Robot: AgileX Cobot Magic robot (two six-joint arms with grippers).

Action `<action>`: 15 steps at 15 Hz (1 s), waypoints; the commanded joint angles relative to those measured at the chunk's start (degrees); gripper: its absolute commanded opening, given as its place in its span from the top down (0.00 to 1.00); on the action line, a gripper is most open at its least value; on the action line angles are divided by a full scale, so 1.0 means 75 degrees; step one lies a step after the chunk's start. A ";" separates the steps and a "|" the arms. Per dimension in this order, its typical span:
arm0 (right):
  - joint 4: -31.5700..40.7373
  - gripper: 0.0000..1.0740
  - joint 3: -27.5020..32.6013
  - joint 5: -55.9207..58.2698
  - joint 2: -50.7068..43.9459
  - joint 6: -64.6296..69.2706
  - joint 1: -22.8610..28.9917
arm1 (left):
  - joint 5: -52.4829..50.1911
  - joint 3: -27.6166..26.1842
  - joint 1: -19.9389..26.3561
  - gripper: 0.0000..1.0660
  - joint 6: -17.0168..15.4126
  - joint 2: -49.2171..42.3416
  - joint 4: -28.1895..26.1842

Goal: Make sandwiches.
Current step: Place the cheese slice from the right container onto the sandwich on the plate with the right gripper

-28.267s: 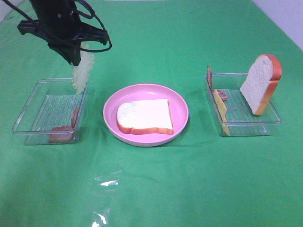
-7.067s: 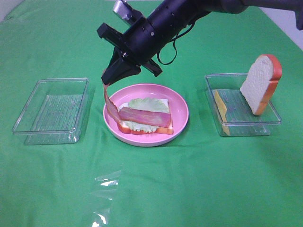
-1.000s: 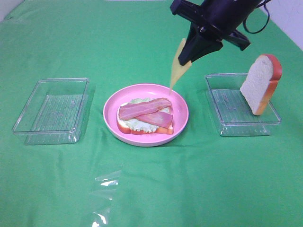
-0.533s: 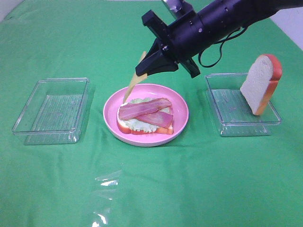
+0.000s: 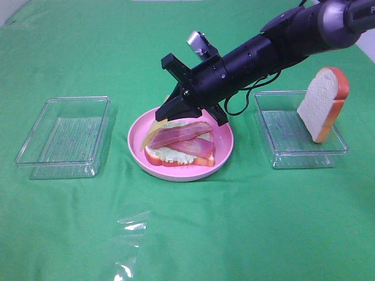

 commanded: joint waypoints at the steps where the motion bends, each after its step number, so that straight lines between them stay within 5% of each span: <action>1: 0.0535 1.00 0.0000 -0.0222 0.0099 -0.0504 0.0015 | -0.0122 0.0023 0.0023 0.06 -0.0038 -0.0153 -0.0031; 7: 0.0084 1.00 -0.0076 -0.0802 0.0099 -0.1054 -0.0008 | -0.0122 0.0023 0.0023 0.06 -0.0038 -0.0153 -0.0031; 11: -0.2116 1.00 -0.0076 -0.0817 0.0099 0.0451 -0.0008 | -0.0122 0.0023 0.0023 0.06 -0.0038 -0.0153 -0.0031; 15: -0.2773 1.00 -0.0076 -0.0924 -0.0023 0.1016 -0.0008 | -0.0122 0.0023 0.0023 0.06 -0.0038 -0.0153 -0.0031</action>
